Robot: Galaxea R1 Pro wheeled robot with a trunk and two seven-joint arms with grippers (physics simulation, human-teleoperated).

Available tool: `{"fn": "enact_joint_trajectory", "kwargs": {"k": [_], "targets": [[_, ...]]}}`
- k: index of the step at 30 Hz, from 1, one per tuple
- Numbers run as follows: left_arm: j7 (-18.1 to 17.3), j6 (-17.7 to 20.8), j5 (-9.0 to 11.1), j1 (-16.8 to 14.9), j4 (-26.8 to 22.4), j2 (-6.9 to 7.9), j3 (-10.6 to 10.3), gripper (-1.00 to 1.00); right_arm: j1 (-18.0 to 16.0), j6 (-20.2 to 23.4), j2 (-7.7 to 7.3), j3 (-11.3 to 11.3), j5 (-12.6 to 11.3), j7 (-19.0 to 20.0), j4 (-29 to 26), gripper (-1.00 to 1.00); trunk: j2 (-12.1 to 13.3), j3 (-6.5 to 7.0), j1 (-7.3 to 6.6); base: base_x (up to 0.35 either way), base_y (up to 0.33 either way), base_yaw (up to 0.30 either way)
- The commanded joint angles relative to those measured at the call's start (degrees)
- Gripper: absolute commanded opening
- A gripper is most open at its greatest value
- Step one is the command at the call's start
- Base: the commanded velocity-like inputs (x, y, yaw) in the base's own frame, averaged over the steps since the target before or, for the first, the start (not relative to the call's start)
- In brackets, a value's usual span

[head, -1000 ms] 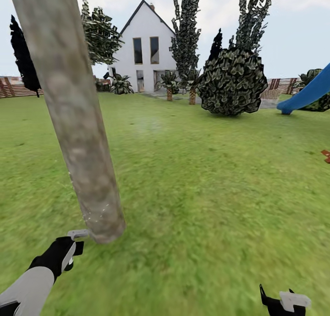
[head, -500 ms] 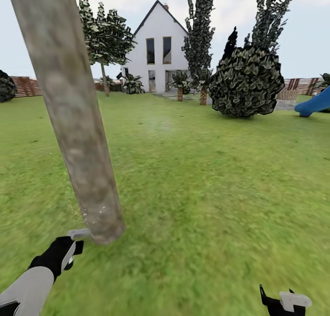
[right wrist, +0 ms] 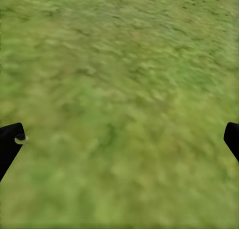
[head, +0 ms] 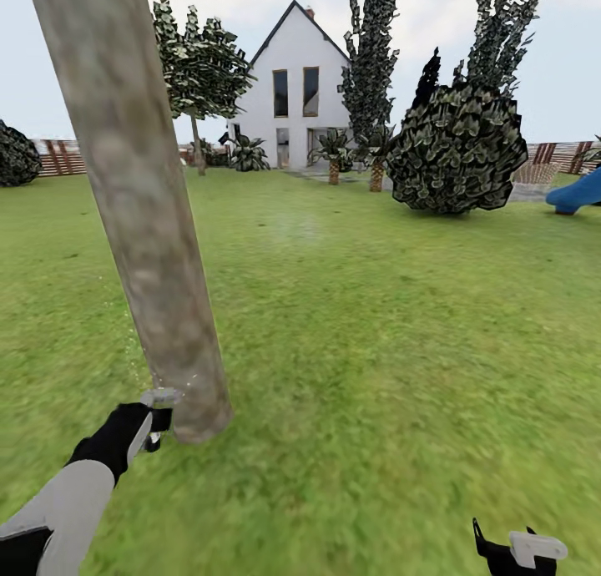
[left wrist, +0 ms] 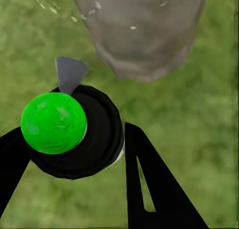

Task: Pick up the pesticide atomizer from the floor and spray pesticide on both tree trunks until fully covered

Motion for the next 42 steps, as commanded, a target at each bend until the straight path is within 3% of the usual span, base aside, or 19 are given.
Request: {"fn": "enact_joint_trajectory", "kwargs": {"k": [1, 3, 5, 7, 9, 12, 14, 15, 17, 19, 27, 31, 33, 36, 37, 39, 41, 42], "targets": [[-2.5, 0.3, 0.0, 0.0, 0.0, 1.51, -0.1, -1.0, 0.0, 0.0, 0.0, 0.0, 0.0, 0.0, 0.0, 1.0, 0.0, 0.0, 0.0, 0.0, 0.0, 0.0], [-9.7, 0.6, -0.1, 0.0, -0.1, 7.14, -0.2, -1.0, 0.0, 0.0, 0.0, 0.0, 0.0, 0.0, 0.0, 1.0, 0.0, 0.0, 0.0, 0.0, 0.0, 0.0], [-11.8, 0.7, -0.4, 0.0, -0.2, 8.54, -0.3, -1.0, 0.0, 0.0, 0.0, 0.0, 0.0, 0.0, 0.1, 1.0, 0.0, 0.0, 0.0, 0.0, 0.0, 0.0], [-12.8, 0.7, -1.7, 0.0, -0.2, 8.2, -0.3, -1.0, 0.0, 0.0, 0.0, 0.0, 0.0, 0.0, 0.1, 1.0, 0.0, 0.0, 0.0, 0.0, 0.0, 0.0], [-14.6, 1.1, -2.1, -0.1, -2.2, 7.07, -1.8, -1.0, 0.0, 0.0, 0.0, 0.0, 0.0, 0.0, 0.1, 1.0, 0.0, 0.0, 0.0, 0.0, 0.0, 0.004], [-18.1, 8.2, -2.2, 0.0, -9.6, 6.96, -3.8, -1.0, 0.0, 0.0, 0.0, 0.0, 0.0, -0.1, 0.0, 1.0, 0.0, 0.0, 0.0, 0.0, 0.0, 0.173], [-22.6, 10.2, -2.5, 0.0, -13.0, 7.59, -4.0, -1.0, 0.0, 0.0, 0.0, 0.0, 0.0, -0.1, 0.0, 1.0, 0.0, 0.0, 0.0, 0.0, 0.0, 0.268], [-23.3, 10.4, -2.9, 0.0, -13.5, 7.63, -4.2, -1.0, 0.0, 0.0, 0.0, 0.0, 0.0, -0.1, 0.0, 1.0, 0.0, 0.0, 0.0, 0.0, 0.0, 0.274], [-24.2, 10.6, -6.2, 0.5, -13.9, 7.64, -4.7, -1.0, 0.0, 0.0, 0.0, 0.0, 0.0, -0.1, 0.0, 1.0, 0.0, 0.0, 0.0, 0.0, 0.0, 0.182], [-24.5, 10.6, -7.5, 0.7, -14.0, 7.6, -4.9, -1.0, 0.0, 0.0, 0.0, 0.0, 0.0, -0.1, 0.1, 1.0, 0.0, 0.0, 0.0, 0.0, 0.0, 0.032], [-24.6, 10.7, -8.3, 0.6, -14.1, 7.68, -4.8, -1.0, 0.0, 0.1, 0.0, 0.0, 0.0, 0.0, 0.1, 1.0, 0.0, 0.0, 0.0, 0.206, 0.0, 0.002], [-24.9, 12.8, -8.7, 0.0, -14.2, 7.76, -4.8, -1.0, 0.0, 0.1, 0.0, 0.0, 0.0, -0.1, 0.1, 1.0, 0.0, 0.0, 0.0, 0.099, 0.0, 0.157], [-25.2, 13.5, -8.8, -2.1, -14.2, 8.05, -4.9, -1.0, 0.0, 0.1, 0.0, 0.0, 0.0, -0.1, 0.1, 1.0, 0.0, 0.0, 0.0, 0.006, 0.0, 0.27], [-31.0, 14.4, -8.9, -3.0, -14.2, 11.03, -4.9, -1.0, 0.0, 0.1, 0.0, 0.0, 0.0, -0.1, 0.1, 1.0, 0.0, 0.0, 0.0, 0.001, 0.0, 0.275], [-33.6, 14.5, -9.9, -3.1, -14.3, 11.89, -4.9, -1.0, 0.0, 0.1, 0.0, 0.0, 0.0, -0.1, 0.1, 1.0, 0.0, 0.0, 0.0, 0.0, 0.0, 0.149], [-35.4, 14.6, -13.2, -3.1, -14.7, 11.6, -4.8, -1.0, 0.0, 0.1, 0.0, 0.0, 0.0, 0.0, 0.1, 1.0, 0.0, 0.0, 0.0, 0.0, 0.0, 0.046], [-35.8, 14.7, -14.1, -3.1, -16.9, 10.92, -5.5, -1.0, 0.0, 0.1, 0.0, 0.0, 0.0, 0.0, 0.1, 1.0, 0.0, 0.0, 0.0, 0.0, 0.0, 0.012], [-35.9, 14.8, -14.4, -3.1, -17.8, 10.63, -7.3, -1.0, 0.0, 0.1, 0.0, 0.0, 0.0, 0.0, 0.1, 1.0, 0.0, 0.0, 0.0, 0.035, -0.064, 0.003]]}}
